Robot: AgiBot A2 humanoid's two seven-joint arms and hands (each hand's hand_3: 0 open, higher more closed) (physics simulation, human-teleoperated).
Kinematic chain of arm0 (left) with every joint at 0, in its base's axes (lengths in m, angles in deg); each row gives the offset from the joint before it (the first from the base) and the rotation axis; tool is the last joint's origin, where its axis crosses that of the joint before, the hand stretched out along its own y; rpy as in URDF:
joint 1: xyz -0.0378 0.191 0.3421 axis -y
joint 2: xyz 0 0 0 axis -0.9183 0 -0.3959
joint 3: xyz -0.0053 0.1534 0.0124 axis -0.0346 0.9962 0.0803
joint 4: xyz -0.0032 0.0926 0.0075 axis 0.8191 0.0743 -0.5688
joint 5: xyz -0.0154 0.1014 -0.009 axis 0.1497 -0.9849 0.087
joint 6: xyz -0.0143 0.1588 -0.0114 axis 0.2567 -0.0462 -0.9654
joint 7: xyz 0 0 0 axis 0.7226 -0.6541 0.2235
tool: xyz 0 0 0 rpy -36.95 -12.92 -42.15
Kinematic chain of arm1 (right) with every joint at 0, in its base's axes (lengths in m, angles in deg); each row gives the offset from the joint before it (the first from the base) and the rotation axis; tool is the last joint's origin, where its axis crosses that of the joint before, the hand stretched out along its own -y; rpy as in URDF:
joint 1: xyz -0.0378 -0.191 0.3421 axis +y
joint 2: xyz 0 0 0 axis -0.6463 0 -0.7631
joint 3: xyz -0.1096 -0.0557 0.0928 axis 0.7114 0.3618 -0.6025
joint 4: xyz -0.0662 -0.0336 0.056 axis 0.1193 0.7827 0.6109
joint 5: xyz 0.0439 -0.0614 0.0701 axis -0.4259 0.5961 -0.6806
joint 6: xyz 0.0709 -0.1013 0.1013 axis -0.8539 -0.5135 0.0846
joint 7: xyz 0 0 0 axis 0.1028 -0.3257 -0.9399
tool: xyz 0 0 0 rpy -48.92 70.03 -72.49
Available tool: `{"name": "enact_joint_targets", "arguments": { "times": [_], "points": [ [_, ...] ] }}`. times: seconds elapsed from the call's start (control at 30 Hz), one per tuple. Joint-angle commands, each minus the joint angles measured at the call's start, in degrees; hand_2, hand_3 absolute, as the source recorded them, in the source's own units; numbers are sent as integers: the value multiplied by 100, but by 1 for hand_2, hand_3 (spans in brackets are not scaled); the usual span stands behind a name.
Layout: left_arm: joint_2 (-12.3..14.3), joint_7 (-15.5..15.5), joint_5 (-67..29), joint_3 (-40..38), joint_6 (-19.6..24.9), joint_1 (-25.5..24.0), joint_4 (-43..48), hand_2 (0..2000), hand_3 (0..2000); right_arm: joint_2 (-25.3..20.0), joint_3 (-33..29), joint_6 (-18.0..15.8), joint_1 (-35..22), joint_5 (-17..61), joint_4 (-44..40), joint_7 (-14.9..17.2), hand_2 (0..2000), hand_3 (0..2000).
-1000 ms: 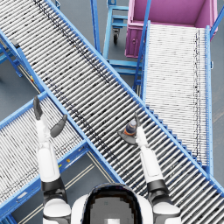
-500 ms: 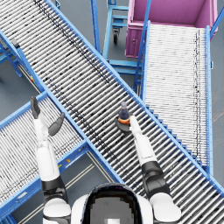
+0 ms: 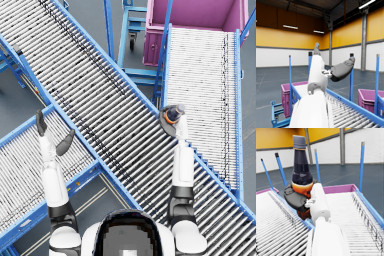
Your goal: Pick up the oil and place it on the left assembly line, put the cola on the right, and keep Sprite still
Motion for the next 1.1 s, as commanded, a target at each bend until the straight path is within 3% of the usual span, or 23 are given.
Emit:
{"name": "enact_joint_targets", "arguments": {
  "times": [0.03,0.17,0.2,0.23,0.37,0.47,0.53,0.77,0.9,1.1],
  "points": [
    [2,0,0,13,0,7,8,0,0,139,-821,-1,-518,0,-332,-3,2000,2000],
    [-5,0,0,13,0,102,34,0,0,410,-1369,-9,-1193,-1,-1886,-3,2000,2000],
    [14,0,0,22,0,18,17,0,0,479,-1494,-16,-1411,-1,-2306,-3,639,1673],
    [0,0,0,0,0,100,66,0,0,592,-1560,242,-1719,-3,-2839,-11,0,1347],
    [15,0,0,11,0,84,70,0,0,960,-1377,727,-2887,-6,-3988,-25,0,40],
    [35,0,0,16,0,19,51,0,0,1038,-1073,835,-3354,-8,-3857,-29,0,0],
    [23,0,0,-4,0,99,106,0,0,992,-825,866,-3192,-9,-3058,-30,0,0],
    [29,0,0,1,0,159,161,0,0,844,-382,894,-1779,-5,342,-31,0,0],
    [36,0,0,61,0,193,90,0,0,848,-27,897,-843,-4,1296,-31,0,0],
    [63,0,0,108,0,139,70,0,0,890,318,897,140,-1,1888,-31,0,0]
  ]
}}
